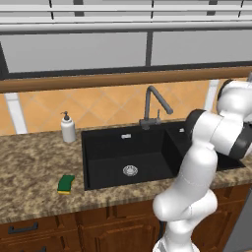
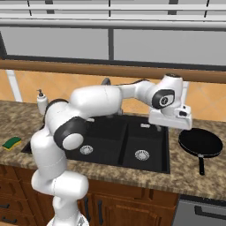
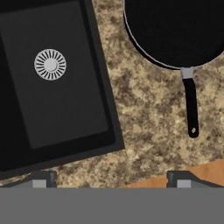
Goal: Pick the pan and sponge and place them into the sink. Then turn on the water.
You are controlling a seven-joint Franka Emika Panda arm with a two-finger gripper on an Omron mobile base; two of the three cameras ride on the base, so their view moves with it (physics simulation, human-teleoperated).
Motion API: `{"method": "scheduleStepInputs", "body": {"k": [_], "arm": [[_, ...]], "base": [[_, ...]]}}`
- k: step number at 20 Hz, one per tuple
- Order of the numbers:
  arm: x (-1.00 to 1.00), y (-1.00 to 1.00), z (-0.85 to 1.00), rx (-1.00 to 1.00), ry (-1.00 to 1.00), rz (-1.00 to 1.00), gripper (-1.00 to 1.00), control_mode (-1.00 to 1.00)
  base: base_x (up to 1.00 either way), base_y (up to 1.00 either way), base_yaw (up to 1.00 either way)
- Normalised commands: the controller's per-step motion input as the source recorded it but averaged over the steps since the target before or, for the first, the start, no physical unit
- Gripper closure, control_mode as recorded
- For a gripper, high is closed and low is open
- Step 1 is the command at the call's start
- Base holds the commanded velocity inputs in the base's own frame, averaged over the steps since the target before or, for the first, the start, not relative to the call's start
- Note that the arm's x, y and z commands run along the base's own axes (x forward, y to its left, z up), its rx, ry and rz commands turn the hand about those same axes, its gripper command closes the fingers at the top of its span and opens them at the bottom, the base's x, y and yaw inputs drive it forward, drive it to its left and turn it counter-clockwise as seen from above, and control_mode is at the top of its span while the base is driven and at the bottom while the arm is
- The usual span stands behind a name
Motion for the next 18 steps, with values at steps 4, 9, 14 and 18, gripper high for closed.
{"method": "scheduleStepInputs", "body": {"k": [4,9,14,18], "arm": [[0.00,-0.29,-0.23,-0.01,0.03,0.00,-1.00,-1.00],[0.00,-0.46,-0.14,0.00,0.15,0.00,-1.00,-1.00],[-0.02,-0.46,-0.08,0.00,0.15,0.00,-1.00,-1.00],[-0.02,-0.39,-0.09,0.07,0.10,0.00,-1.00,-1.00]], "base": [[0.00,0.00,0.00],[0.00,0.00,0.00],[0.00,0.00,0.00],[0.00,0.00,0.00]]}}
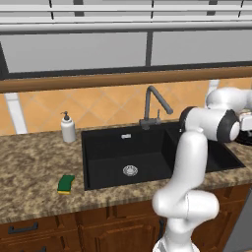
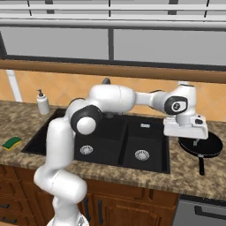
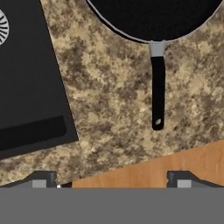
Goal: Pick the pan and sponge and place them into the sink. Then turn on the water.
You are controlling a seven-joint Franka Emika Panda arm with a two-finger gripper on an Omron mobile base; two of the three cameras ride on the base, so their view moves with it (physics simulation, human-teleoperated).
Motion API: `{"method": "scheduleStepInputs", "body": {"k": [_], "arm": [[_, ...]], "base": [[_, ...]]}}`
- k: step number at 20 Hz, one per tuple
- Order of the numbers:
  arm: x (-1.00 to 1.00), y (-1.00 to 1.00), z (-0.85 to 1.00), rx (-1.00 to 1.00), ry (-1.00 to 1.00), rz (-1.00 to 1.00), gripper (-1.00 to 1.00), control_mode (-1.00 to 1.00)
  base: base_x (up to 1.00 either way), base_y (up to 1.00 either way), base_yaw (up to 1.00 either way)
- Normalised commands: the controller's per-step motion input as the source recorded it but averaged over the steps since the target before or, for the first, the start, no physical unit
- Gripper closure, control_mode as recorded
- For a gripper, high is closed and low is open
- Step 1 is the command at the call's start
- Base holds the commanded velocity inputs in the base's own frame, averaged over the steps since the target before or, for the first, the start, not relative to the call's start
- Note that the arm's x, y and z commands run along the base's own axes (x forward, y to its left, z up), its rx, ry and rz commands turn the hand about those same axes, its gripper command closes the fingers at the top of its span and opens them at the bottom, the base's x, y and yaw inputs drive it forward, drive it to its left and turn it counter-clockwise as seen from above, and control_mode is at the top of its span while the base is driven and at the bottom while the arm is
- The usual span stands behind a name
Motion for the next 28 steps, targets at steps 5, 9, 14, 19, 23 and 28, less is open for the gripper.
{"method": "scheduleStepInputs", "body": {"k": [5,9,14,19,23,28], "arm": [[0.00,-0.37,-0.25,0.11,0.07,0.00,-1.00,-1.00],[0.00,-0.22,-0.33,0.06,0.00,0.00,-1.00,-1.00],[0.00,-0.26,-0.28,0.07,0.00,0.00,-1.00,-1.00],[0.01,-0.05,-0.24,0.01,0.00,0.00,-1.00,-1.00],[0.00,0.00,-0.25,0.00,0.00,0.00,-1.00,-1.00],[0.00,0.00,-0.31,0.00,0.00,0.00,-1.00,-1.00]], "base": [[0.00,0.00,0.00],[0.00,0.00,0.00],[0.00,0.00,0.00],[0.00,0.00,0.00],[0.00,0.00,0.00],[0.00,0.00,0.00]]}}
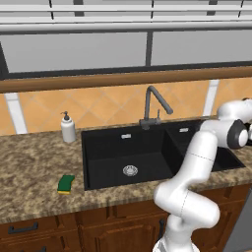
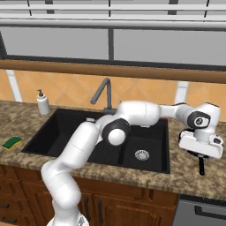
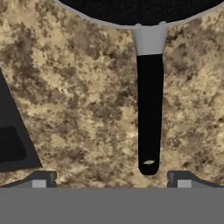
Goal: Pick the pan and sponge and place them into the sink. Then turn on the water.
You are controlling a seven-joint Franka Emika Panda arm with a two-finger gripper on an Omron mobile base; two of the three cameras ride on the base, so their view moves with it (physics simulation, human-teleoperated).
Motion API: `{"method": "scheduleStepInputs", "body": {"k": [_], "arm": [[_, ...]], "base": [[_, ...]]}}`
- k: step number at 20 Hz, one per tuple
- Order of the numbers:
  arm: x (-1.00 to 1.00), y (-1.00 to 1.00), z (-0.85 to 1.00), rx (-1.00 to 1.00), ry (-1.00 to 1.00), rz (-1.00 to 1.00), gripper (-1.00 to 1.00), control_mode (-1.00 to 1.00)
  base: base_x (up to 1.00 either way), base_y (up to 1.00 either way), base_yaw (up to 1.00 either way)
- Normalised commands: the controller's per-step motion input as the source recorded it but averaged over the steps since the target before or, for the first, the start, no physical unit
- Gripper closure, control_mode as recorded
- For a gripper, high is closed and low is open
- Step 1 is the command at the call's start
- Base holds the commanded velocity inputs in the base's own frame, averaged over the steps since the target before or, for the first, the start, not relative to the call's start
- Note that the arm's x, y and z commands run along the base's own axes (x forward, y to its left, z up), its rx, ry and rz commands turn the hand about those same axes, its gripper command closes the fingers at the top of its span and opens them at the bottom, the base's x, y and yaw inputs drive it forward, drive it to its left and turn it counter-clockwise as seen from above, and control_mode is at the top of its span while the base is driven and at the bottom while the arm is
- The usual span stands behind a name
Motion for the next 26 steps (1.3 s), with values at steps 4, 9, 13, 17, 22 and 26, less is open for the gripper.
{"method": "scheduleStepInputs", "body": {"k": [4,9,13,17,22,26], "arm": [[0.08,-0.03,-0.28,0.00,0.00,0.00,-1.00,-1.00],[0.14,-0.13,-0.20,0.02,0.03,0.00,-1.00,-1.00],[0.17,-0.13,-0.16,0.01,0.04,0.00,-1.00,-1.00],[0.14,-0.19,-0.14,0.04,0.03,0.00,-1.00,-1.00],[0.13,-0.23,-0.10,0.06,0.02,0.00,-1.00,-1.00],[0.11,-0.18,-0.10,0.04,0.02,0.00,-1.00,-1.00]], "base": [[0.00,0.00,0.00],[0.00,0.00,0.00],[0.00,0.00,0.00],[0.00,0.00,0.00],[0.00,0.00,0.00],[0.00,0.00,0.00]]}}
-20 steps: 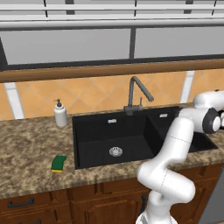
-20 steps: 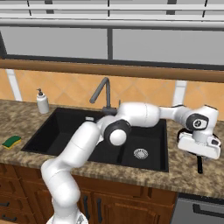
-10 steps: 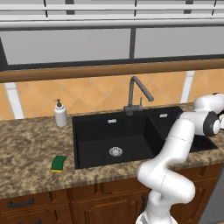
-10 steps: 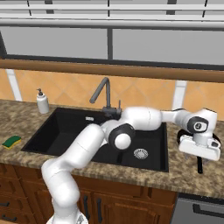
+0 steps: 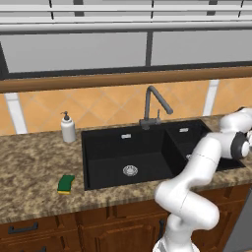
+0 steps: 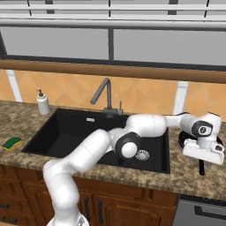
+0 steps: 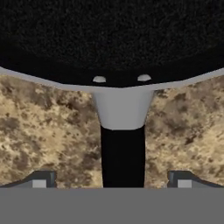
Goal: Pick the pan and sponge and place them into the sink. Then turn on the water.
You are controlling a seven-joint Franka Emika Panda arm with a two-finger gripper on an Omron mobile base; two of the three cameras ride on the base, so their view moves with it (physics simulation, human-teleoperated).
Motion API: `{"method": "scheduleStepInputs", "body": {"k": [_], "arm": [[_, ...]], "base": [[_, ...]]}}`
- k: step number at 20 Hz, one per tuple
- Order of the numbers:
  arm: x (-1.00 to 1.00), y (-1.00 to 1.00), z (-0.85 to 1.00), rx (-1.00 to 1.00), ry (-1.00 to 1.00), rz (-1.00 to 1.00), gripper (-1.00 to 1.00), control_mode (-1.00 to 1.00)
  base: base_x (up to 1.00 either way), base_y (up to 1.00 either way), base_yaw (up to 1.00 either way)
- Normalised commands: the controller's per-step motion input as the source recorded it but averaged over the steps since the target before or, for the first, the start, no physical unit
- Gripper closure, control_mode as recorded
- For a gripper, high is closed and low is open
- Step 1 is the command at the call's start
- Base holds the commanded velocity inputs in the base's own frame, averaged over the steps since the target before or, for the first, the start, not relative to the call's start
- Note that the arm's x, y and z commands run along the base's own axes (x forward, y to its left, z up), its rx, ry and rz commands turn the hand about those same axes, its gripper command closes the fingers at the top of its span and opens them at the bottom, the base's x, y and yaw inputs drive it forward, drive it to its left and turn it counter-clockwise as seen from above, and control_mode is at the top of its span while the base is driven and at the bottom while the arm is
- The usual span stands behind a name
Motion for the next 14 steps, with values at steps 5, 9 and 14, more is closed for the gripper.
{"method": "scheduleStepInputs", "body": {"k": [5,9,14], "arm": [[0.08,-0.09,-0.05,0.02,0.02,0.00,1.00,-1.00],[0.00,0.00,0.00,0.00,0.00,0.00,1.00,-1.00],[-0.09,0.01,0.00,0.00,0.00,0.02,1.00,-1.00]], "base": [[0.00,0.00,0.00],[0.00,0.00,0.00],[0.00,0.00,0.00]]}}
